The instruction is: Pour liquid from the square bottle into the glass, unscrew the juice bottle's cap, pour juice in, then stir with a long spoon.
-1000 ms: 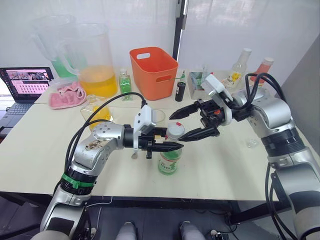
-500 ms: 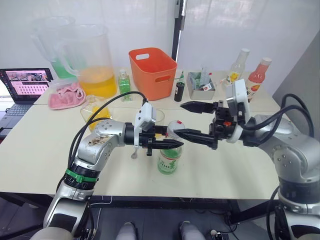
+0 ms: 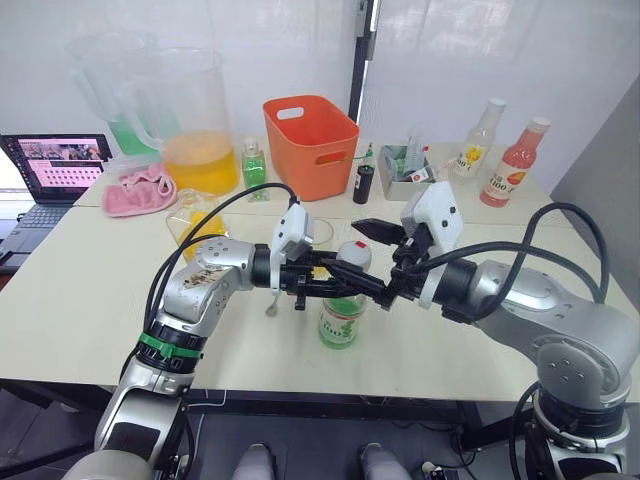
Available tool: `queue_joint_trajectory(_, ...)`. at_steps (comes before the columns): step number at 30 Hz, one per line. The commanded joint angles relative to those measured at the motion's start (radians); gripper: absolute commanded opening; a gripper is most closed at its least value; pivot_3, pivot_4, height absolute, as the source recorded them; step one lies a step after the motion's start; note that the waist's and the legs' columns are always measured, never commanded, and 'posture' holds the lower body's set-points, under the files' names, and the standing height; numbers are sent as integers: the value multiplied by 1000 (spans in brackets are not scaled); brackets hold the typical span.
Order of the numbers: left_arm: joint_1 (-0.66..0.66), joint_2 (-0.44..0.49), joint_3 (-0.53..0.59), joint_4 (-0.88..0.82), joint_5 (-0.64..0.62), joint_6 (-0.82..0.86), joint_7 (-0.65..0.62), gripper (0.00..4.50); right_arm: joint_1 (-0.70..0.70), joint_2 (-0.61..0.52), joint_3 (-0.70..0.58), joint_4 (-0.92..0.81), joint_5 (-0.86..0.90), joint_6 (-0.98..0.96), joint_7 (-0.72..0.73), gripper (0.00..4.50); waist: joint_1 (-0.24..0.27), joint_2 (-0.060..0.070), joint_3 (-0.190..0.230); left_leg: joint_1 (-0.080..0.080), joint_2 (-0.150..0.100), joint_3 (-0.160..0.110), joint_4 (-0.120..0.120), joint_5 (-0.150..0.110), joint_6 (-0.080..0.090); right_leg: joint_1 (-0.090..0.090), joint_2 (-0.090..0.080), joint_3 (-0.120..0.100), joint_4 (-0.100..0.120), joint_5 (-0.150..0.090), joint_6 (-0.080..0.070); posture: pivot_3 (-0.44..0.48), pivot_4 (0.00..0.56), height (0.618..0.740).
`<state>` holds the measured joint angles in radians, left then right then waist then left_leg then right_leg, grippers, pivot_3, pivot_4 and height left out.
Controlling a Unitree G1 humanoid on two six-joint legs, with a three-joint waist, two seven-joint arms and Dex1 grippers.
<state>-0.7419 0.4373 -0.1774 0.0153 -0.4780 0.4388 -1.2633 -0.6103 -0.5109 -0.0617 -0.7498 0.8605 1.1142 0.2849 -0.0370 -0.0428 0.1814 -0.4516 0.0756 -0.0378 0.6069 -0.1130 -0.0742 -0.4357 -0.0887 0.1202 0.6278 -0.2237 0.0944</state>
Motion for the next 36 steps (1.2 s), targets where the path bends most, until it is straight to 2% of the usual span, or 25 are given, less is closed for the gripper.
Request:
queue_joint_trajectory(1,1,11,-25,2,5,2,-36,1462,-12,-3,-21,-32,39,2,-15,2678,-2,0,0,0,0,0,0,0,0,0,0,0,0,0,0,0,150,717)
queue_joint_trajectory(4,3,16,-20,-2,7,5,-34,1462,-14,-12,-12,-25,52,-4,-4,1728,-2,0,0,0,0,0,0,0,0,0,0,0,0,0,0,0,150,717)
queue_joint_trajectory(10,29,30,-19,-55,-4,26,-26,1462,-37,-78,20,22,53,-52,132,1710,-5,0,0,0,0,0,0,0,0,0,0,0,0,0,0,0,150,717)
queue_joint_trajectory(16,47,59,12,-89,-10,47,10,1460,-89,-192,134,148,-28,-213,464,1710,-9,0,0,0,0,0,-1,0,0,0,0,0,0,0,0,0,150,717)
queue_joint_trajectory(19,75,70,15,-137,-17,66,32,1460,-139,-223,207,300,-107,-344,691,1710,-13,0,0,1,0,0,-1,0,0,0,0,0,0,0,0,0,150,717)
queue_joint_trajectory(26,95,98,23,-186,-28,92,70,1459,-269,-207,293,606,-240,-613,1070,1710,-15,0,0,1,0,0,-1,0,0,0,1,0,0,0,0,0,150,717)
queue_joint_trajectory(32,91,103,23,-187,-34,94,82,1459,-359,-174,315,765,-307,-704,1199,1710,-19,0,0,2,0,0,-1,0,0,0,1,0,1,0,1,0,150,717)
queue_joint_trajectory(34,88,100,21,-184,-35,94,85,1459,-377,-168,313,793,-319,-712,1209,2737,-19,0,0,2,0,0,-1,0,0,0,1,0,1,0,1,0,150,717)
queue_joint_trajectory(36,85,98,19,-178,-36,91,85,1458,-382,-163,304,802,-330,-710,1209,3376,-19,0,0,1,0,0,-1,0,0,0,1,0,1,0,1,0,150,717)
